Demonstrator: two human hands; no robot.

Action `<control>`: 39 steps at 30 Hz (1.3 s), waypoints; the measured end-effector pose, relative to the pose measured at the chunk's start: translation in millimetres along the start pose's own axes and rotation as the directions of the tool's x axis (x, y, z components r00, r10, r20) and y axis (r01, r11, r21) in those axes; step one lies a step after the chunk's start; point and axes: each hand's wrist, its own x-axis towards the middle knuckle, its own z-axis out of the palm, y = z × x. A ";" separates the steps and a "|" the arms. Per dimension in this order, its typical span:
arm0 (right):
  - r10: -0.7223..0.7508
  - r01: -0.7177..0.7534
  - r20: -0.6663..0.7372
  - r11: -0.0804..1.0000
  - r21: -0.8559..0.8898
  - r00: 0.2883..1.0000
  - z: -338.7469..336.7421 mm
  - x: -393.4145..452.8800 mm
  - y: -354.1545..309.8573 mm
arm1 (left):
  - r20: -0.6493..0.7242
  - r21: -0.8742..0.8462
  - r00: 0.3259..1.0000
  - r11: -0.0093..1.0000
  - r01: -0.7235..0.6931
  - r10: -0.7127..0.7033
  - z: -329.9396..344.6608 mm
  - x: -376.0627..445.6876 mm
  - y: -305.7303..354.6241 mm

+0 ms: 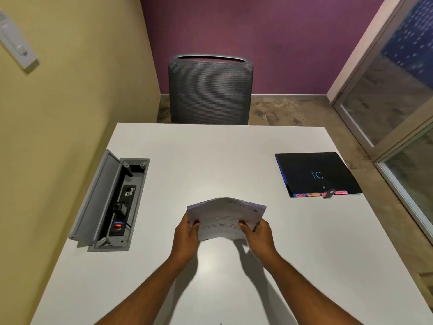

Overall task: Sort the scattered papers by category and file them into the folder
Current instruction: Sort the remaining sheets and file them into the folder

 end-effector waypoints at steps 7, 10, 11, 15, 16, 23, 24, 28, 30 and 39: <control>0.069 -0.070 -0.013 0.994 -0.089 0.998 8.5 -5.0 14.5 | -0.004 0.015 1.000 1.000 0.026 -0.026 1.9 -4.2 -14.4; 0.038 -0.044 -0.031 0.974 -0.223 0.999 6.2 2.8 12.2 | -0.001 0.049 0.999 0.998 0.036 -0.036 1.1 4.1 -22.0; 0.023 -0.029 -0.029 0.974 -0.225 0.999 4.1 6.1 7.2 | 0.002 0.061 0.999 0.997 0.043 -0.044 -0.1 9.8 -20.6; 0.037 -0.029 0.058 0.992 -0.119 0.998 -11.1 11.7 -18.0 | 0.069 0.118 0.995 0.991 0.068 -0.077 -7.6 34.3 -4.1; 0.053 -0.048 0.086 0.997 -0.061 0.995 -14.9 10.7 -23.0 | 0.094 0.117 0.991 0.989 0.085 -0.096 -9.6 39.3 0.0; 0.088 -0.094 0.061 0.991 0.095 0.994 -30.7 -6.6 -28.6 | 0.261 0.102 0.956 0.989 0.110 -0.133 -4.0 50.8 10.9; 0.095 -0.095 -0.001 0.993 0.076 0.995 -32.0 -9.4 -25.1 | 0.288 0.109 0.948 0.988 0.109 -0.137 0.0 50.7 11.0; 0.169 -0.150 -0.169 0.981 0.119 0.971 -44.8 -17.4 -8.4 | 0.337 0.132 0.926 0.983 0.130 -0.167 21.9 50.1 14.5; 0.219 -0.188 -0.224 0.970 0.151 0.950 -59.9 -19.4 4.4 | 0.318 0.112 0.932 0.983 0.145 -0.174 33.9 48.7 17.2; 0.392 -0.284 -0.367 0.906 0.315 0.843 -171.9 -1.2 69.0 | 0.245 0.175 0.967 0.984 0.027 -0.070 118.7 52.1 45.4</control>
